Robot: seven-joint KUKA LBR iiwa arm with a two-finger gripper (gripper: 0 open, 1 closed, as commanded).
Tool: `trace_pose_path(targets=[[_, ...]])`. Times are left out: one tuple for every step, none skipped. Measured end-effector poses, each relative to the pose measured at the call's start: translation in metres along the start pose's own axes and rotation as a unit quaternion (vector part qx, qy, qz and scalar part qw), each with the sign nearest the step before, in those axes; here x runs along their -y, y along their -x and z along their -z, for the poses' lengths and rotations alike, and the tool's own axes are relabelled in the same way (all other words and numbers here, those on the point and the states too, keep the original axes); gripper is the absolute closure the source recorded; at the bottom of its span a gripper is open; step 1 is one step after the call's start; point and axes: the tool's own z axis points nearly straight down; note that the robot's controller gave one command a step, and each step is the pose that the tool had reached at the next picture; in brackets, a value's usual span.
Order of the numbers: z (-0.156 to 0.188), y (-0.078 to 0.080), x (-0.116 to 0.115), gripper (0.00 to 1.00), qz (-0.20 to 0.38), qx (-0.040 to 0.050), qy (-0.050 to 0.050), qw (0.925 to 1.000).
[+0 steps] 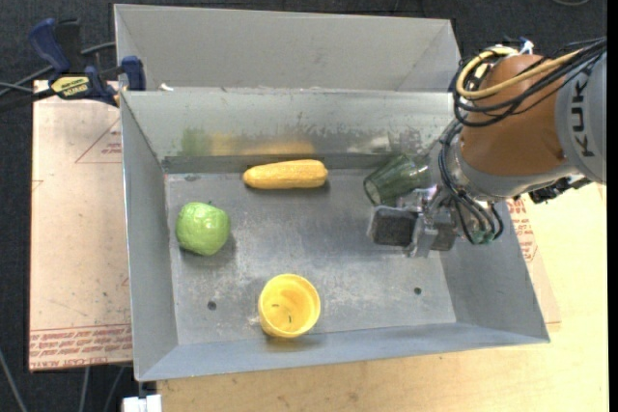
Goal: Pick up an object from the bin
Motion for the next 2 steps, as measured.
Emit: trace_pose_path(targets=[[0.0046,-0.0002,-0.0001,1.0,0.0,-0.0004,0.0,1.0],[0.0089,0.0004,-0.0001,1.0,0.0,0.0007,0.0,1.0]])
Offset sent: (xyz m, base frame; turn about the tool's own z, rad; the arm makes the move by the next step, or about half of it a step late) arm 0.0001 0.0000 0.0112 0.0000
